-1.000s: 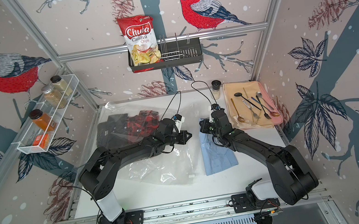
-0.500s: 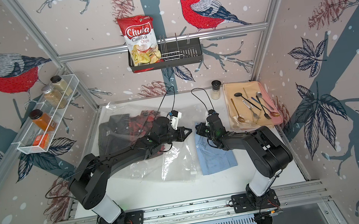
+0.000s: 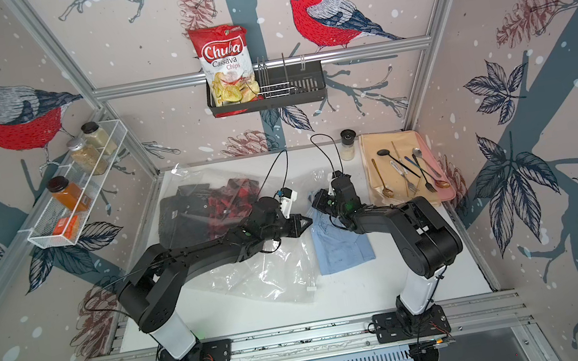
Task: Place the folded shirt into the vacuum bag
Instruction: Place the shirt in the vacuum bag.
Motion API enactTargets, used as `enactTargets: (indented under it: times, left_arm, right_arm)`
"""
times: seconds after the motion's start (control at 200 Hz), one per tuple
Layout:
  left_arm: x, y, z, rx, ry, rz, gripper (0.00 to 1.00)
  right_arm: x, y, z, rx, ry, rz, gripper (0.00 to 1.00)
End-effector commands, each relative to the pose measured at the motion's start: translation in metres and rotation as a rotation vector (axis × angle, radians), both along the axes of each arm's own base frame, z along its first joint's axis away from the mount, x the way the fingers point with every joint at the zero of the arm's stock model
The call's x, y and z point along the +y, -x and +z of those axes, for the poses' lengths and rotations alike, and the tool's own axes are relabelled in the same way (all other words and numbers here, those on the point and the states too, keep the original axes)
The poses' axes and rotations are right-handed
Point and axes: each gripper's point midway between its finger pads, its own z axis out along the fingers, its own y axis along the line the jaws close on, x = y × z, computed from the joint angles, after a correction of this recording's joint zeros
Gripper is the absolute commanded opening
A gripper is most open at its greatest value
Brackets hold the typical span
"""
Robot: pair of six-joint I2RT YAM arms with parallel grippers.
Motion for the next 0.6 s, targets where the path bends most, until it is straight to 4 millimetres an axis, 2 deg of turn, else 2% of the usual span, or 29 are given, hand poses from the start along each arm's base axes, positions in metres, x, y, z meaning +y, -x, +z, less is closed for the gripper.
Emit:
enactTargets:
  times: [0.0, 0.09, 0.135, 0.195, 0.285, 0.35, 0.42, 0.43, 0.45, 0.595]
  left_arm:
    - [-0.008, -0.001, 0.017, -0.046, 0.051, -0.014, 0.00]
    - [-0.007, -0.001, 0.021, -0.056, 0.055, -0.009, 0.00]
    - [-0.006, -0.001, 0.022, -0.060, 0.054, -0.006, 0.00]
    - [-0.004, -0.003, 0.022, -0.066, 0.046, 0.004, 0.00]
    - [0.000, -0.007, 0.019, -0.074, 0.017, 0.033, 0.00]
    - [0.005, -0.012, 0.016, -0.078, -0.018, 0.067, 0.00]
    - [0.010, -0.014, 0.005, -0.073, -0.069, 0.092, 0.00]
    - [0.007, -0.018, 0.013, -0.087, -0.058, 0.096, 0.00]
    - [0.006, -0.020, 0.016, -0.092, -0.059, 0.100, 0.00]
    - [0.004, -0.023, 0.007, -0.086, -0.091, 0.099, 0.00]
  right_arm:
    - [0.009, -0.005, -0.003, 0.013, -0.050, 0.007, 0.00]
    - [0.011, -0.010, -0.015, 0.026, -0.046, 0.003, 0.01]
    - [0.015, -0.011, -0.015, 0.023, -0.050, 0.024, 0.10]
    - [0.016, -0.010, -0.010, 0.006, -0.051, 0.036, 0.30]
    - [0.012, -0.005, -0.001, -0.024, -0.034, 0.043, 0.43]
    - [0.008, 0.001, 0.003, -0.028, -0.024, 0.059, 0.49]
    - [0.001, 0.008, 0.004, -0.023, -0.008, 0.063, 0.55]
    - [-0.001, 0.010, 0.003, -0.021, -0.004, 0.062, 0.55]
    - [-0.004, 0.013, 0.002, -0.017, 0.005, 0.061, 0.57]
    - [-0.031, 0.036, -0.008, 0.024, 0.068, 0.047, 0.64]
